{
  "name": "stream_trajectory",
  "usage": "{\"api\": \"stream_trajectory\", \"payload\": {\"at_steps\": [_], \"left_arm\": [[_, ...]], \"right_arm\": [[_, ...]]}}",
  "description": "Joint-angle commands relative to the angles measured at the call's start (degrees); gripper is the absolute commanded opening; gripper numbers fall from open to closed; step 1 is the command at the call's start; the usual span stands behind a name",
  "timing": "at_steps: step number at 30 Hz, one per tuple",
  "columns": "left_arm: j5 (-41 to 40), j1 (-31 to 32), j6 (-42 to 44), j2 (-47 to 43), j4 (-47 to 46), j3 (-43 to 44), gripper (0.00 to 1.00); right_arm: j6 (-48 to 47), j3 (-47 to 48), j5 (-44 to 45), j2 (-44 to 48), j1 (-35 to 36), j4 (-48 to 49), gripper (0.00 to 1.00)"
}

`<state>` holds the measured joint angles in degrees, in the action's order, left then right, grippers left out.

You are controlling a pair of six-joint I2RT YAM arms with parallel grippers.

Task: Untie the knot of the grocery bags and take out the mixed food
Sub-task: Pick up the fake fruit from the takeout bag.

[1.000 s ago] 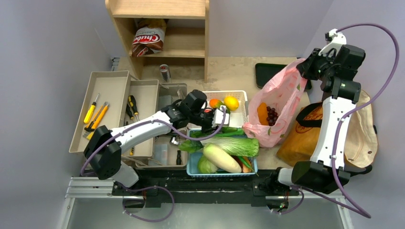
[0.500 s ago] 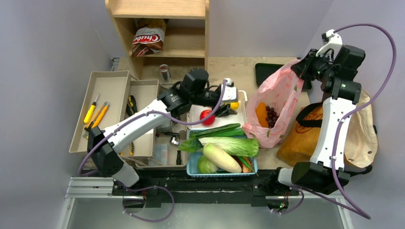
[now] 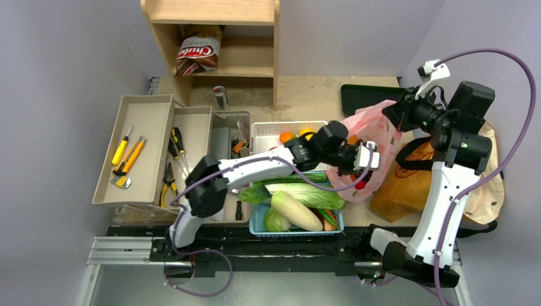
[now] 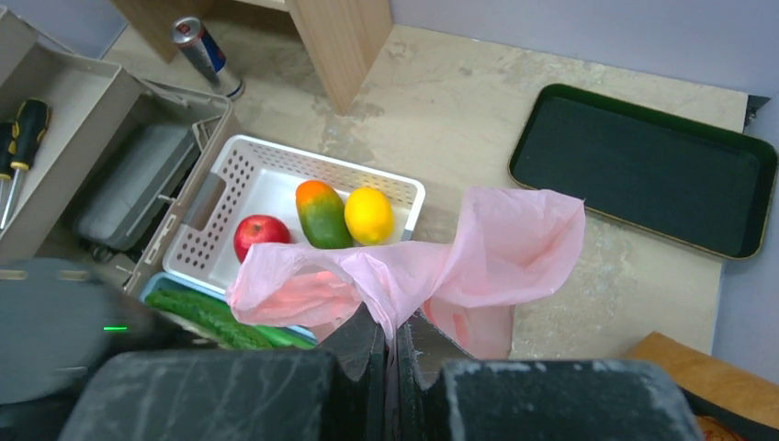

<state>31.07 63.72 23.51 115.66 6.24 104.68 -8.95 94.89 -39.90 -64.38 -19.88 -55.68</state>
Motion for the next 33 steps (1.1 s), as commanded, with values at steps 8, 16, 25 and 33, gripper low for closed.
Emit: {"api": "stream_trajectory", "payload": {"at_steps": [8, 16, 25, 33], "left_arm": [[-23.7, -0.6, 3.4, 13.5, -7.4, 5.8, 0.55], [-18.5, -0.8, -1.9, 15.9, -6.3, 8.5, 0.78], [-12.6, -0.4, -1.1, 22.6, -1.7, 17.0, 0.85], [-12.8, 0.9, 2.6, 25.2, 3.7, 21.4, 0.93]], "right_arm": [[-5.8, 1.6, -1.1, 1.9, -0.1, -9.2, 0.00], [-4.1, 2.2, -4.6, 0.9, 0.0, -9.5, 0.00], [3.4, 5.3, -12.5, -0.9, 0.0, -5.2, 0.00], [8.4, 8.3, -15.1, 0.1, 0.1, -4.0, 0.00]]}}
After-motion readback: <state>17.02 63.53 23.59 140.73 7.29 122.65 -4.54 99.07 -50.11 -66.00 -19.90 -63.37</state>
